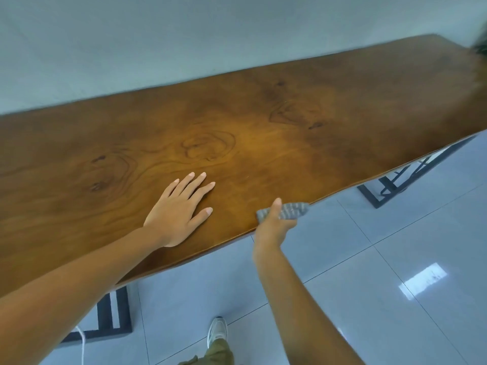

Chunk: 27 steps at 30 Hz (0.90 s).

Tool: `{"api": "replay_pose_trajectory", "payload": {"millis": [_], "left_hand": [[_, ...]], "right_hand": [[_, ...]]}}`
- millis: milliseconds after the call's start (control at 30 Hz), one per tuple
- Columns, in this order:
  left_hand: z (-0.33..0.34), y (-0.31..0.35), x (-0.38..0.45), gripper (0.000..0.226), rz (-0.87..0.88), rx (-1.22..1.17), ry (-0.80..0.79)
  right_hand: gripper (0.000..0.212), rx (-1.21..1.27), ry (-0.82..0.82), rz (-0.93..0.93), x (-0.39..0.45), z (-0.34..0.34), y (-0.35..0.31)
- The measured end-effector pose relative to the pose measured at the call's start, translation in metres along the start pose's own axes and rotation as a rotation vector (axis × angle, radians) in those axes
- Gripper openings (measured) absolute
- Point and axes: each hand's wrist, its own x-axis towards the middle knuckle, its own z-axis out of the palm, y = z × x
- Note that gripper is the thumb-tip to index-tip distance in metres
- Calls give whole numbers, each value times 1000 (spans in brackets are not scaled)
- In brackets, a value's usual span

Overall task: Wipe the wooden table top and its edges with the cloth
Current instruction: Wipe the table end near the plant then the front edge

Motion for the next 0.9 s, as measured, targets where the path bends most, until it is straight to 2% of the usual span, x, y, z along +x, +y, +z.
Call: {"api": "replay_pose_trajectory", "payload": {"millis": [133,233,333,400,500,633,767,900], "left_hand": [[-2,1,0,67,5,-6,2],[-2,2,1,66,4,-6,6],[-1,2,0,65,5,3,14],[0,1,0,65,-3,-6,20],[0,2,1,67,-9,-37,24],[-1,2,1,69,-15,-49,21],[2,-1,2,66,-12,-51,33],[1,-1,1,66,-4,-74,42]], "right_hand": [[73,-1,-163,81,-71,22,57],[72,23,-194,103,-86,27,66],[62,-1,-162,91,-57,21,50],[60,-11,-75,18,-23,10,27],[67,-49,29,-30,29,-7,-15],[73,-103,57,25,53,-20,-42],[68,-31,64,-11,23,-5,-16],[65,-2,-36,-44,-40,16,43]]}}
